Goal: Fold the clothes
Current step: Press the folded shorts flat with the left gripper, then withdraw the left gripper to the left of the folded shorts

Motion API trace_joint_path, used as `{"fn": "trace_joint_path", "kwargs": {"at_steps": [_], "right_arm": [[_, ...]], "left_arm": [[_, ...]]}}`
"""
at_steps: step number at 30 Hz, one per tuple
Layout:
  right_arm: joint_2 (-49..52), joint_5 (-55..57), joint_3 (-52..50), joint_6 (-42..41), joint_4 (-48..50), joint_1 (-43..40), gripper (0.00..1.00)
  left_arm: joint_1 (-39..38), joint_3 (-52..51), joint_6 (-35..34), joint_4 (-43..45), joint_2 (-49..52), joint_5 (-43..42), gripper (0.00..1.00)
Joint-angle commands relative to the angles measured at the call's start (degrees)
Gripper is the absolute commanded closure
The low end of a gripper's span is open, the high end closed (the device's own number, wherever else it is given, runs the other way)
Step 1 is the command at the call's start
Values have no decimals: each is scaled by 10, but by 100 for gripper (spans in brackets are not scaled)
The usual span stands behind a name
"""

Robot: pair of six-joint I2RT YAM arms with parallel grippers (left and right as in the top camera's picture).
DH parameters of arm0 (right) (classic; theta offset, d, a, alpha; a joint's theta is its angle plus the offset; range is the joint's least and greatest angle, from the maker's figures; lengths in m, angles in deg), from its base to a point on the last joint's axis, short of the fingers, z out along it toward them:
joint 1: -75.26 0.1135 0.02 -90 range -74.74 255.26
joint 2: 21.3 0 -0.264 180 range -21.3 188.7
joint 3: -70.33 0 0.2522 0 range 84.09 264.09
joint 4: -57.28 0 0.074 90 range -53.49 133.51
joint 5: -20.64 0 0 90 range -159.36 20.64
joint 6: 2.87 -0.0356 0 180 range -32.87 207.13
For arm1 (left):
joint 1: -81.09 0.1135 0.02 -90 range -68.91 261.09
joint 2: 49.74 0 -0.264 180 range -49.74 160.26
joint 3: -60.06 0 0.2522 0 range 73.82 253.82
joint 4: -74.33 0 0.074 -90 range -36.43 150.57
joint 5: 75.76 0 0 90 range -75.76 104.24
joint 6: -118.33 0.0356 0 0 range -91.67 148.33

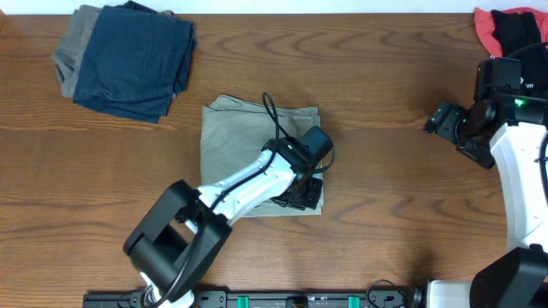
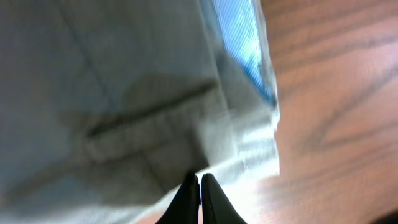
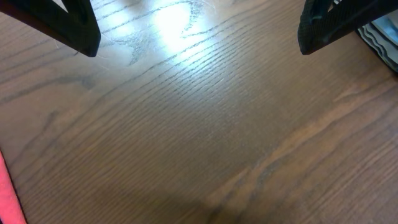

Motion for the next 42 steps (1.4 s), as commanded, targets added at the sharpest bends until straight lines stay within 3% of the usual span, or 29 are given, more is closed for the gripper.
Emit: {"fn": "trace_joint_path", "kwargs": {"at_steps": [1, 2, 3, 5, 8, 11, 18, 25, 30, 36, 42], "right_arm": [[-6, 5, 3, 4, -1, -1, 1], [-6, 5, 3, 4, -1, -1, 1], [-6, 5, 3, 4, -1, -1, 1], [-6, 5, 3, 4, -1, -1, 1], [-6, 5, 3, 4, -1, -1, 1], [-6, 5, 3, 4, -1, -1, 1], [-6, 5, 3, 4, -1, -1, 1], [-6, 5, 3, 4, -1, -1, 1], [-6, 5, 3, 4, -1, -1, 1], [-6, 5, 3, 4, -1, -1, 1], [-6, 5, 3, 4, -1, -1, 1]], "left_arm": [[3, 39, 36, -17, -67, -4, 94], [5, 42, 41, -21, -85, -4, 93], [9, 43, 44, -24, -105, -4, 83], [27, 43, 52, -30, -149, -4, 50], [73, 43, 74, -46, -207, -4, 14], [154, 43, 90, -73, -250, -4, 2], [372, 42, 131, -138, -252, -7, 2], [497, 39, 202, -150, -154, -74, 2], [532, 39, 281, -146, -56, -165, 2], [534, 39, 321, -144, 26, -217, 1], [533, 35, 325, -137, 68, -217, 16]]}}
